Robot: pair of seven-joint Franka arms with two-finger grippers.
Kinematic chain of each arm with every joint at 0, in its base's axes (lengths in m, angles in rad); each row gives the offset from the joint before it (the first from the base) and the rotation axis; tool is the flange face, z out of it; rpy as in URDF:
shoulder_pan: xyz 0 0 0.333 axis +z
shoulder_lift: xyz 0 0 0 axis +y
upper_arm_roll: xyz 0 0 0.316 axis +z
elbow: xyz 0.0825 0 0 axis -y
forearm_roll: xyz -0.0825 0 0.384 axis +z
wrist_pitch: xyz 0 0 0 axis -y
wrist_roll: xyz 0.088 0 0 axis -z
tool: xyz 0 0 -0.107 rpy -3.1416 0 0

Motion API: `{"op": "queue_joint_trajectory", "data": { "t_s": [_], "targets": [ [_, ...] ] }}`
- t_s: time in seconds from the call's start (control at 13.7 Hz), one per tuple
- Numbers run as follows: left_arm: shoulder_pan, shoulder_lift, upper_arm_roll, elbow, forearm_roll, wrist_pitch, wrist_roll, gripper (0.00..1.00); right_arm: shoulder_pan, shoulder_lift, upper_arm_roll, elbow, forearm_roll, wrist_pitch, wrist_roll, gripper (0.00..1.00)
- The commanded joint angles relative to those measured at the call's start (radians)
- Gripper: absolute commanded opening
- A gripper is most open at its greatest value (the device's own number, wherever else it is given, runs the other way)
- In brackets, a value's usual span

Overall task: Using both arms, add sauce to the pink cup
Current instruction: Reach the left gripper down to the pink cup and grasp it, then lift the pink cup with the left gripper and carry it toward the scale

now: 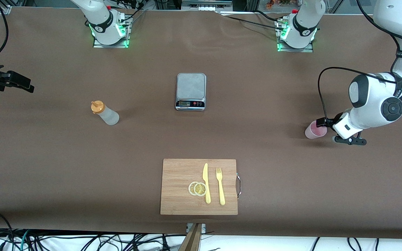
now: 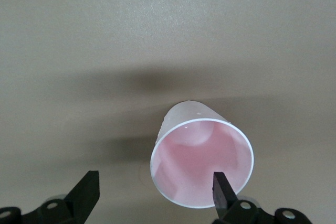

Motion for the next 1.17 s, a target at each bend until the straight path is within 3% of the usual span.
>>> {"op": "queue_joint_trajectory", "data": {
  "t_s": [0.0,0.22,0.29,0.37,0.59,0.88,1.1],
  "targets": [
    [0.009,0.01,-0.006,-0.006,0.026,0.032,0.014,0.85,-0.01,-0.004,0.005,0.004,-0.002,-0.002,-0.019,1.0],
    [0.007,0.021,-0.005,-0.006,0.024,0.046,0.013,0.56,-0.008,-0.004,0.005,0.004,-0.002,-0.004,-0.02,1.0],
    [0.007,0.025,-0.006,-0.006,0.024,0.053,0.013,0.54,-0.01,-0.004,0.005,0.004,-0.002,-0.004,-0.019,1.0],
    [0.009,0.027,-0.006,-0.006,0.024,0.053,0.013,0.44,-0.01,-0.004,0.005,0.004,-0.002,-0.004,-0.019,1.0],
    [0.009,0.029,-0.006,-0.005,0.023,0.052,0.011,0.02,-0.01,-0.004,0.005,0.004,-0.002,-0.004,-0.02,1.0],
    [-0.002,0.016,-0.006,0.036,0.011,0.024,-0.003,0.0,-0.01,-0.004,0.005,0.004,-0.002,-0.004,-0.019,1.0],
    [-0.091,-0.023,-0.02,0.116,-0.012,-0.1,-0.047,0.0,-0.01,-0.004,0.005,0.004,-0.002,-0.004,-0.02,1.0]
  ]
}}
